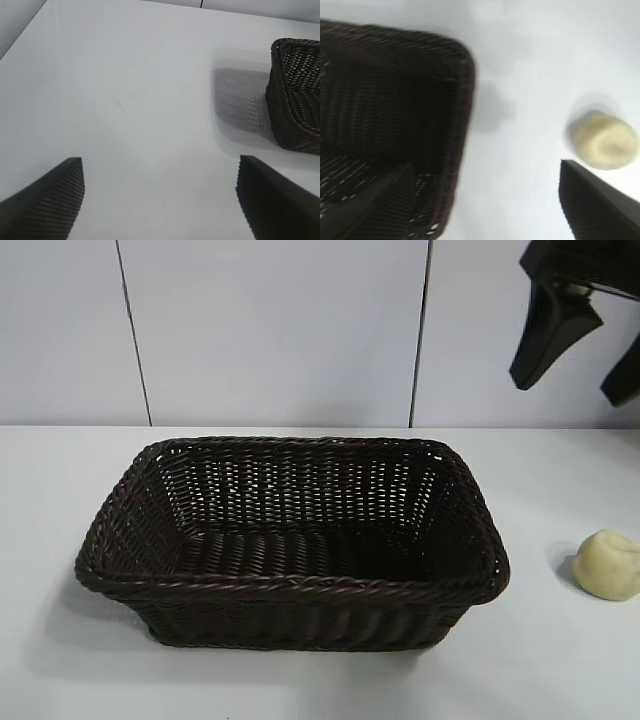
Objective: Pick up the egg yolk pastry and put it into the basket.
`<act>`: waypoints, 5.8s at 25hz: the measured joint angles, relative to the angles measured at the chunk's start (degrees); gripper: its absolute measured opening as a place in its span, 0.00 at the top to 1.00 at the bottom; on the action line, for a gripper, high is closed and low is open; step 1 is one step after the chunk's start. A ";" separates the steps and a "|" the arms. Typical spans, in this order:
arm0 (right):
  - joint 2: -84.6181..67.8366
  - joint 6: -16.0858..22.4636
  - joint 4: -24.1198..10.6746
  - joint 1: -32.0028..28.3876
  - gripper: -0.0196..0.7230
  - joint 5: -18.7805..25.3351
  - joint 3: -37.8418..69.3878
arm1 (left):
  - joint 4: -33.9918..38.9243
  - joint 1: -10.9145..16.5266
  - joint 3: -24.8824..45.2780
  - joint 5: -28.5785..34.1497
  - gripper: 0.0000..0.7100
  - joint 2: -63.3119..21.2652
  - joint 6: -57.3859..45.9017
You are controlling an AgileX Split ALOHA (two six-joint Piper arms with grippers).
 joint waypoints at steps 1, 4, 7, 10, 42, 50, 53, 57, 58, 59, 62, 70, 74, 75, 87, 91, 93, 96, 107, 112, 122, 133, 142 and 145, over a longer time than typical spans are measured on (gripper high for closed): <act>0.00 0.00 -0.07 -1.75 0.21 0.13 0.00 | 0.00 0.00 0.00 0.00 0.15 0.00 0.00; 0.00 -0.87 -0.38 -5.74 0.21 1.22 0.00 | 0.00 0.00 0.00 0.00 0.15 0.00 0.00; 0.00 -1.07 -0.49 -7.82 0.21 1.22 0.00 | 0.00 0.00 0.00 0.00 0.15 0.00 0.00; 0.62 -1.07 -0.57 -8.08 0.21 0.96 0.00 | 0.00 0.00 0.00 0.00 0.15 0.00 0.00; 26.47 0.62 -5.59 -8.16 0.59 -5.05 0.00 | 0.00 0.00 0.00 0.00 0.15 0.00 0.00; 25.97 0.67 -5.95 -8.19 0.93 -3.25 -0.33 | 0.00 0.00 0.00 0.00 0.15 0.00 0.00; 23.26 0.67 -5.69 -8.19 0.93 -0.99 -1.99 | 0.00 0.00 0.00 0.00 0.15 0.00 0.00; 17.50 0.67 -4.36 -8.19 0.93 3.15 -6.27 | 0.00 0.00 0.00 0.00 0.15 0.00 0.00; 15.93 0.67 -3.88 -8.19 0.93 4.00 -7.21 | 0.00 0.00 0.00 0.00 0.15 0.00 0.00; 14.42 0.67 -3.42 -8.19 0.93 4.81 -8.27 | 0.00 0.00 0.00 0.00 0.15 0.00 0.00; 10.82 0.67 -2.30 -8.19 0.93 6.33 -10.73 | 0.00 0.00 0.00 0.00 0.15 0.00 0.00; 7.38 -0.02 -0.29 -4.24 0.94 7.62 -11.41 | 0.00 0.00 0.00 0.00 0.15 0.00 0.00; 7.38 0.04 -0.25 1.78 0.94 6.42 -11.41 | 0.00 0.00 0.00 0.00 0.15 0.00 0.00; 7.38 0.21 -0.25 3.40 0.94 5.89 -11.41 | 0.00 0.00 0.00 0.00 0.15 0.00 0.00; 9.27 4.97 1.63 26.30 0.94 -5.07 -11.41 | 0.00 0.00 0.00 0.00 0.15 0.00 0.00; 11.40 5.13 1.77 30.86 0.94 -9.30 -11.41 | 0.00 0.00 0.00 0.00 0.15 0.00 0.00; 12.65 5.13 1.77 31.73 0.94 -11.18 -11.41 | 0.00 0.00 0.00 0.00 0.15 0.00 0.00; 15.53 5.13 1.59 31.87 0.94 -12.40 -11.41 | 0.00 0.00 0.00 0.00 0.15 0.00 0.00; 27.91 6.42 0.70 31.87 0.94 -12.86 -11.41 | 0.00 0.00 0.00 0.00 0.15 0.00 0.00; 28.06 6.72 0.70 31.87 0.80 -13.62 -11.41 | 0.00 0.00 0.00 0.00 0.15 0.00 0.00; 27.47 6.86 0.70 31.87 0.26 -11.30 -11.41 | 0.00 0.00 0.00 0.00 0.15 0.00 0.00; 20.04 8.05 -2.15 31.20 0.25 0.24 -18.21 | 0.00 0.00 0.00 0.00 0.15 0.00 0.00; 19.94 11.09 -8.37 29.24 0.25 5.58 -23.51 | 0.00 0.00 0.00 0.00 0.15 0.00 0.00; 19.94 11.35 -10.37 26.19 0.25 7.07 -23.51 | 0.00 0.00 0.00 0.00 0.15 0.00 0.00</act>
